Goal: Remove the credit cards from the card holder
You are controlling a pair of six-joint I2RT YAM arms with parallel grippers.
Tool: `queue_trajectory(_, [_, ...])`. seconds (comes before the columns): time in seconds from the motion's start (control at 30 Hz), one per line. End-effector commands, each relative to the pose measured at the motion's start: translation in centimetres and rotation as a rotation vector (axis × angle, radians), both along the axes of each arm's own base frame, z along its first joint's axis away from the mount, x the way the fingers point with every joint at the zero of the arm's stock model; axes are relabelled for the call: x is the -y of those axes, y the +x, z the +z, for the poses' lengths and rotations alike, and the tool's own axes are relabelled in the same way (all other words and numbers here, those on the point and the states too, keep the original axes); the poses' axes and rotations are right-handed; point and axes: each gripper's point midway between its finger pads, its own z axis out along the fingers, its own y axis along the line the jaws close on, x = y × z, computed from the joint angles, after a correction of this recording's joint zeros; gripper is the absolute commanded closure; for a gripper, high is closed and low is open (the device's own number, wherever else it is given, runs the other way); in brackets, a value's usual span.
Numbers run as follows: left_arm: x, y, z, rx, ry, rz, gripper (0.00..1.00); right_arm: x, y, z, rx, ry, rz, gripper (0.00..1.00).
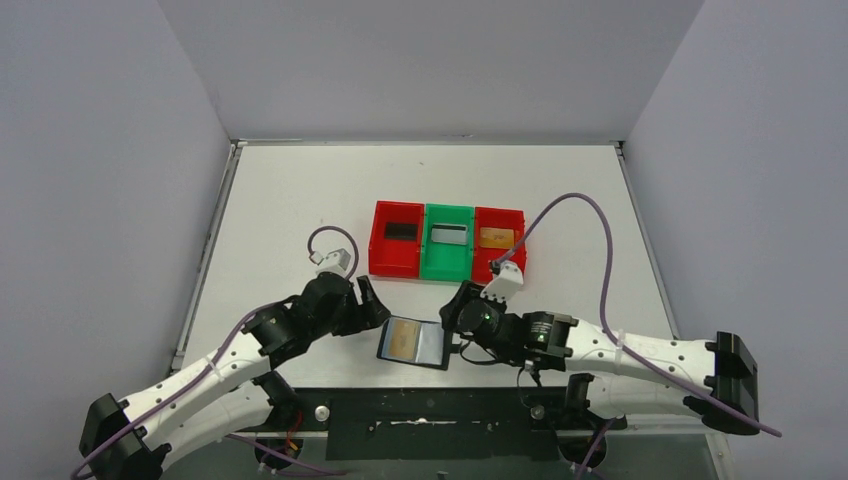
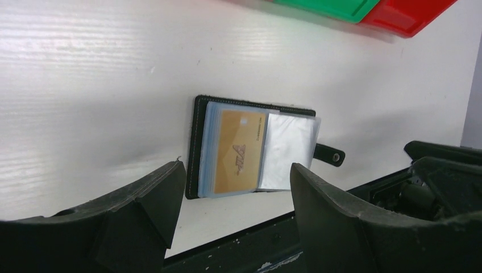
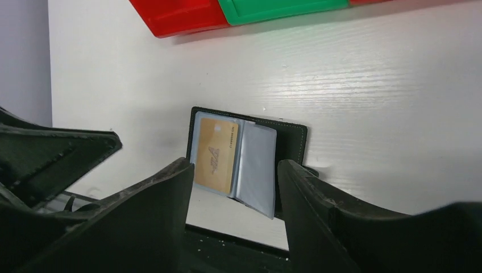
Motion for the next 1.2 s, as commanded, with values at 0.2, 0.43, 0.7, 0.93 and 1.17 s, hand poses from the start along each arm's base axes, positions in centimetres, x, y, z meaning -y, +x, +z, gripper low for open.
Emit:
queue_trajectory(0.2, [-2.4, 7.2, 3.9, 0.055, 0.184, -0.044, 0.34, -2.2, 0.9, 2.0, 0.126, 0.272, 0.056, 0.38])
queue_trajectory(0.43, [-0.1, 7.1, 3.0, 0.079, -0.037, -0.154, 0.42, -6.0, 0.6, 0.4, 0.033, 0.271, 0.164, 0.47])
queue_trajectory(0.7, [2.1, 5.0, 1.1, 0.048, -0.142, -0.299, 0.58, -9.6, 1.0, -3.1, -0.086, 0.299, 0.206, 0.56])
queue_trajectory(0.93, [3.3, 4.0, 1.1, 0.063, -0.187, -0.317, 0.60, -9.4, 0.8, -6.2, -0.175, 0.287, 0.161, 0.60])
queue_trajectory(1.17, [2.9, 4.8, 0.9, 0.103, -0.007, -0.424, 0.60, -9.2, 0.9, -7.1, -0.207, 0.281, 0.152, 0.61])
